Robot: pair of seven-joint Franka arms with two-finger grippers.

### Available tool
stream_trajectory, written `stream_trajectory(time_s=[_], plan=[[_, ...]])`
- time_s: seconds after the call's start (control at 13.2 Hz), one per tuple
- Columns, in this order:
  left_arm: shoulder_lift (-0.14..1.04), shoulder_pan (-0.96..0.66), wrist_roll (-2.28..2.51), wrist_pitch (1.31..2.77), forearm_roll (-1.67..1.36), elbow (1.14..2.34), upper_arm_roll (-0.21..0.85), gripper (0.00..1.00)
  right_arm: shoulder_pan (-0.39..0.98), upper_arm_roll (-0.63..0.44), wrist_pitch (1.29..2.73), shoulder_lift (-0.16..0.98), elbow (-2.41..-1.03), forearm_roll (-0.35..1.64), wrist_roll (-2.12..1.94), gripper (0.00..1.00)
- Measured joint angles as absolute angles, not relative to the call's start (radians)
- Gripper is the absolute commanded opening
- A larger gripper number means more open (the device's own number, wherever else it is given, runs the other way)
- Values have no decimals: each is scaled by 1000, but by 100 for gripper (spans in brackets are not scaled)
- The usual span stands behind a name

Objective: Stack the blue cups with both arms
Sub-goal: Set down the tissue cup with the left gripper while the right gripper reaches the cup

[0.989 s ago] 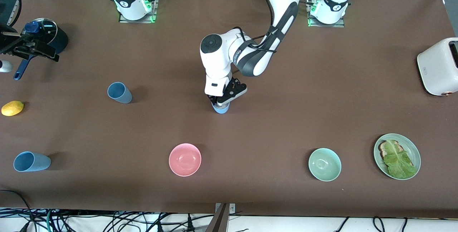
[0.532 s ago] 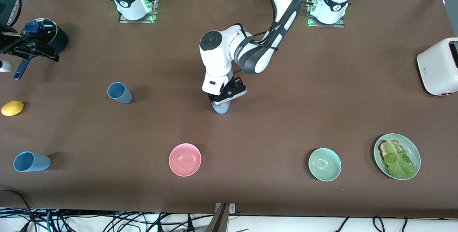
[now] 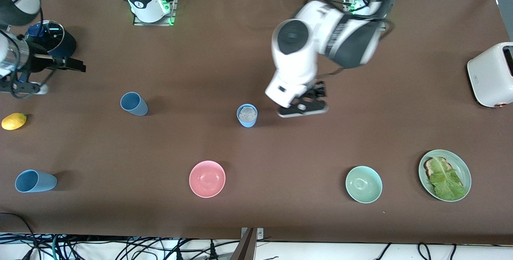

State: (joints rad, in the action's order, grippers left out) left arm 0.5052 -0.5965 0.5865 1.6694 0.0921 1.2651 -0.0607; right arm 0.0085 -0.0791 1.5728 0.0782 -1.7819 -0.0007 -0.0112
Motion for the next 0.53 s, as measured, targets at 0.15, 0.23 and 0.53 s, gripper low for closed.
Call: stream_trajectory(time_s=[0.15,0.23,0.53], plan=[[459,-455,324,1659,76,1267,-64,100,9,-76,1705,86,-1874,-1,-11,100],[443,-386,207,1653,74,1269,-64,100,9,-73,1771,86,-1921,-1,-12,100],[420,-128,-222,1646,71,1283,-64,100,10,-59,2062,89,-2112,-1,-11,100]])
